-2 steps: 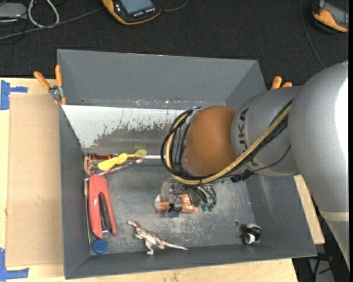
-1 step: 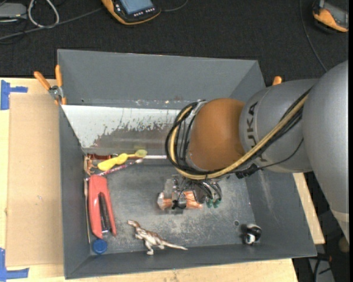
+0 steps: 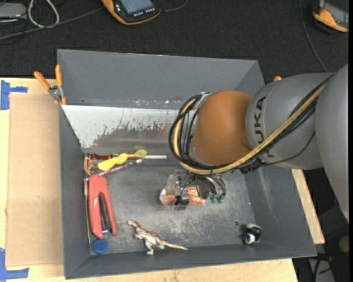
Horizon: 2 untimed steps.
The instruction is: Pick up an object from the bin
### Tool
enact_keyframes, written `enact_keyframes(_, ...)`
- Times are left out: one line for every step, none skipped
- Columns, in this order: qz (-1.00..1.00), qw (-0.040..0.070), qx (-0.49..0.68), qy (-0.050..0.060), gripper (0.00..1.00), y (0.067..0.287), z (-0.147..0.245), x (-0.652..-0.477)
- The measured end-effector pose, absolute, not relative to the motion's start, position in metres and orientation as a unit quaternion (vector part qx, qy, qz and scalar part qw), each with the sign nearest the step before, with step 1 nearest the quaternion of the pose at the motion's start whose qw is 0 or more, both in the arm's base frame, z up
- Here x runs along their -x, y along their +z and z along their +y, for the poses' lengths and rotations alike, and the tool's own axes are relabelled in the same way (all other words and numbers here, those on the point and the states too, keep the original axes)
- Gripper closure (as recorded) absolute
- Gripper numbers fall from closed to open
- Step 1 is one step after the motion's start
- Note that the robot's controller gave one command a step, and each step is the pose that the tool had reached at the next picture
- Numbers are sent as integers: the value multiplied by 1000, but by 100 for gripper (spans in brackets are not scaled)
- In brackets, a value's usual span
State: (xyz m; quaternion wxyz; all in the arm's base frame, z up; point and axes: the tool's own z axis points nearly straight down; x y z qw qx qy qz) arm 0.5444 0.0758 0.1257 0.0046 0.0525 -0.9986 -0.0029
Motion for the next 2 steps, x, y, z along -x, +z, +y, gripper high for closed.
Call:
enact_keyframes(-999, 4, -53, -3, 100, 149, 76, -544)
enact_keyframes(-999, 7, -54, -3, 100, 180, 76, -543)
